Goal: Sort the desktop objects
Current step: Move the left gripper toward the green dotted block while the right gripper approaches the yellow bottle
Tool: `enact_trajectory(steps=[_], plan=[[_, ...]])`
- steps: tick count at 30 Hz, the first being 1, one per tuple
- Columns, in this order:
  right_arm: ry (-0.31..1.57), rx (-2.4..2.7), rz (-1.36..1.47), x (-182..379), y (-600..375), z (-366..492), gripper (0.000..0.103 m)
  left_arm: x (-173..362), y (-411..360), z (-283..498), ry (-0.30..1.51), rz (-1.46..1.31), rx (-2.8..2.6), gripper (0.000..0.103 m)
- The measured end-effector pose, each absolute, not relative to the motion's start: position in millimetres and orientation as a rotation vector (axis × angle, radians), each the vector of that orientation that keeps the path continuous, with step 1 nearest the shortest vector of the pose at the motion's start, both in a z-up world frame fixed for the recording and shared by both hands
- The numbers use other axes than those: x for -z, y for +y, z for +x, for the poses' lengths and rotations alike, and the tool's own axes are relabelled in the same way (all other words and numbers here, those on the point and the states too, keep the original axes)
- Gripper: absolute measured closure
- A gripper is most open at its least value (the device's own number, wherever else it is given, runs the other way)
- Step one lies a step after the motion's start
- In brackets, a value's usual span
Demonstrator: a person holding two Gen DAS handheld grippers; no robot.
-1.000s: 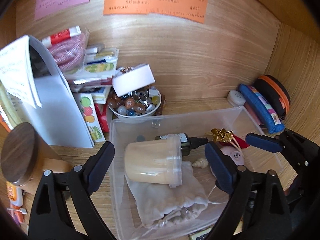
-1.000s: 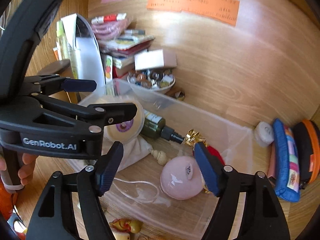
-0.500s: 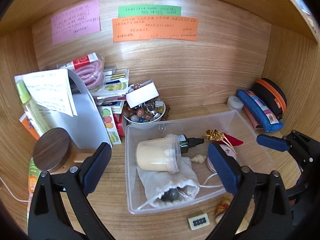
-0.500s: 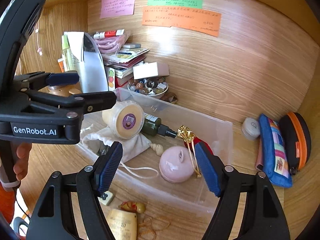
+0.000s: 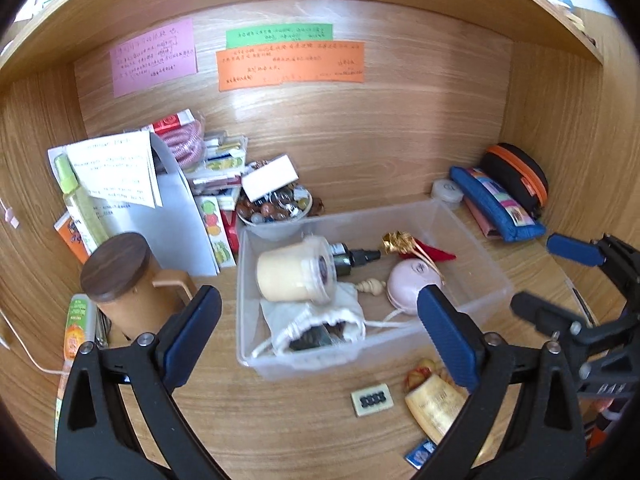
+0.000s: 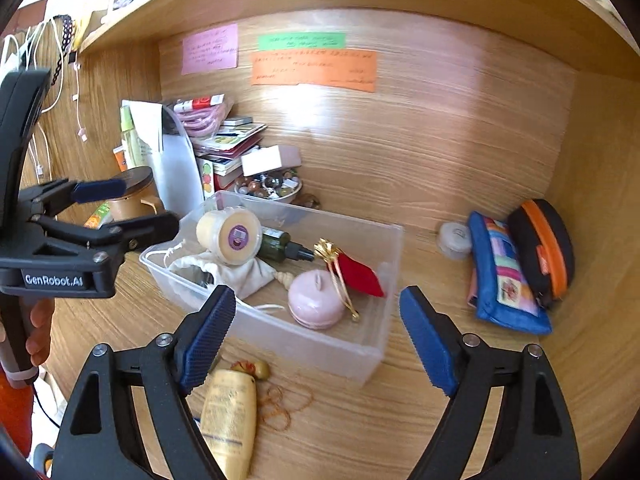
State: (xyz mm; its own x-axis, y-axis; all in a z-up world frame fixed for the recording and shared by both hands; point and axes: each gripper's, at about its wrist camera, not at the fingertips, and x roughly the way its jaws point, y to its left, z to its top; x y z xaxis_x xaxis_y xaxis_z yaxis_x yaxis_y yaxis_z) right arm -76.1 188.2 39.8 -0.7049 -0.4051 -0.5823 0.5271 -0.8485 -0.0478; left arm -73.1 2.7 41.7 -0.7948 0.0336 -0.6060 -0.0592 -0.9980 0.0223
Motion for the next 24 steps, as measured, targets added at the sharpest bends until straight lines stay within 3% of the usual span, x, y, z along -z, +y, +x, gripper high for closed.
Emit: enact_trajectory(steps=[9, 24], plan=[[0.204, 2.492, 0.862, -21, 216, -65, 0.021, -6, 7, -63, 0.043, -1.108, -2.888, 0.003], [0.262, 2.345, 0.989, 42, 178, -29, 0.023, 54, -12, -36, -0.053, -1.323, -2.833, 0.003]])
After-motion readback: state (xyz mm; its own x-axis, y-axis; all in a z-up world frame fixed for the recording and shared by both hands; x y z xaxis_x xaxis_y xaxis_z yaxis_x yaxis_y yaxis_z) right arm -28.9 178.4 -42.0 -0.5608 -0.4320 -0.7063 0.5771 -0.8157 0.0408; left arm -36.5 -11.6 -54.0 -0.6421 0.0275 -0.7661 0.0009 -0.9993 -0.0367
